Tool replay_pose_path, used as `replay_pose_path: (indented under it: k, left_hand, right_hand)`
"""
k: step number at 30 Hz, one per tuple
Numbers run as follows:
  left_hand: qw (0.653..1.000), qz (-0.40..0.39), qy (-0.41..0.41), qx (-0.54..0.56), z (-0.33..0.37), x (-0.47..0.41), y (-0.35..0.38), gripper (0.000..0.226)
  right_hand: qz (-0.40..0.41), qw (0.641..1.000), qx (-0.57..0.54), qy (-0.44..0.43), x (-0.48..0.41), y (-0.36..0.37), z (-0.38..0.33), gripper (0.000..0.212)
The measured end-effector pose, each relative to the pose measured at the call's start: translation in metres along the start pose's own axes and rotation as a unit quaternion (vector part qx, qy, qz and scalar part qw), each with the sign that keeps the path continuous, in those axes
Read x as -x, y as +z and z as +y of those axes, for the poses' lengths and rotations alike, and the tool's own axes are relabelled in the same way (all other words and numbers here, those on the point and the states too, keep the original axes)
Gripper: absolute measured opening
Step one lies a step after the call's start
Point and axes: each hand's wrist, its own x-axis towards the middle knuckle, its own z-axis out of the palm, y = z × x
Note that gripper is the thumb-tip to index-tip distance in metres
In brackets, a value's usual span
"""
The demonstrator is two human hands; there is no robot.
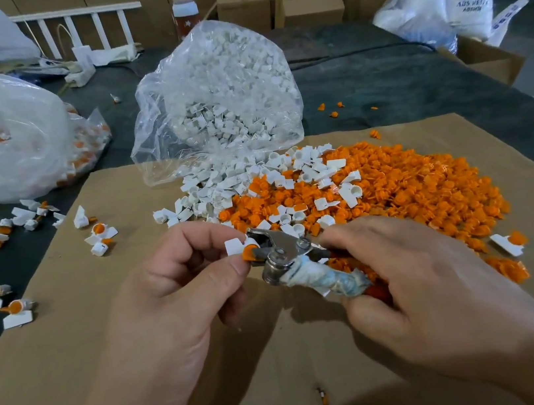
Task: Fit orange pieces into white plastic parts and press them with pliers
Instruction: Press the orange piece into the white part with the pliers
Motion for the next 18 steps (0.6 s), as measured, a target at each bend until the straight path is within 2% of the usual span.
replay_pose_path:
  k: [5, 9, 18]
  left_hand:
    - [0.999, -0.009, 0.009, -0.030, -0.0021, -0.0004, -0.0026, 0.017]
    - [0.999, -0.034, 0.018, -0.027, -0.0006, 0.0021, -0.0004, 0.019]
    - [0.999, -0.027, 0.017, -0.024, -0.0022, 0.0028, -0.0010, 0.021]
  right_hand:
    - [0.005, 1.000, 0.016, 0.009, -0.0004, 0.0006, -0.0003, 0.057]
    - [0.023, 0.999, 0.040, 0.001, -0.0023, 0.0030, 0.0039, 0.051]
    - [0.075, 0.995, 0.058, -0.009, -0.0024, 0.0064, 0.0029, 0.034]
